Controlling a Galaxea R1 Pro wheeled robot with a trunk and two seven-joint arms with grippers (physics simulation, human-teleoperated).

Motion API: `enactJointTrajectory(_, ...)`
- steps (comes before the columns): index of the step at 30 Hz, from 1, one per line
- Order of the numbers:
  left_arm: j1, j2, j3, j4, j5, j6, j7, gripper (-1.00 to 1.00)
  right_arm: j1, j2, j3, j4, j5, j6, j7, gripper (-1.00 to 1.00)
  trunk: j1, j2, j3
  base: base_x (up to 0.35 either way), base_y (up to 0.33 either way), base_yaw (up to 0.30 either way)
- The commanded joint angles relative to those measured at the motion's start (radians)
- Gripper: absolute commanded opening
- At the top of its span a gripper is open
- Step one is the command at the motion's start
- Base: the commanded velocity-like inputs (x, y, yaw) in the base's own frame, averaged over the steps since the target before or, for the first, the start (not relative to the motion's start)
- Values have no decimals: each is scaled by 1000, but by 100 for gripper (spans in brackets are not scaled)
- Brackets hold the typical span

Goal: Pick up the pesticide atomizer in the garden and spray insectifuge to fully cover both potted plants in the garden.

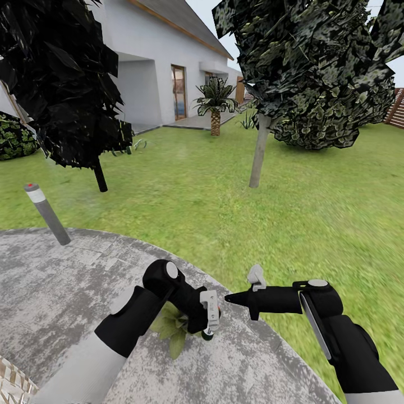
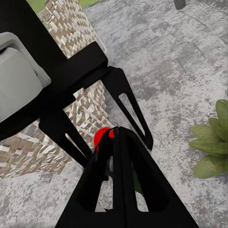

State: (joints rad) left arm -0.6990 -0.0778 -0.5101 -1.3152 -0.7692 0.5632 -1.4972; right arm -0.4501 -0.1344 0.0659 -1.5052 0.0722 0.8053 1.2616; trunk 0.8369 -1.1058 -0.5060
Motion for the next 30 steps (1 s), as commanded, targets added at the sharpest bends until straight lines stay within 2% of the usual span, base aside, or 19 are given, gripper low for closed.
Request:
enactJointTrajectory(1,-1,0,0,-1,-7,10,-8,-100,-1,0,0,-1,8,6,7,-100,0,-1,-1,0,0,0)
enactJointTrajectory(30,-19,-3,-1,-3,-7,28,-9,-100,-1,1,2,-1,8,6,7,-100,0,-1,-1,0,0,0)
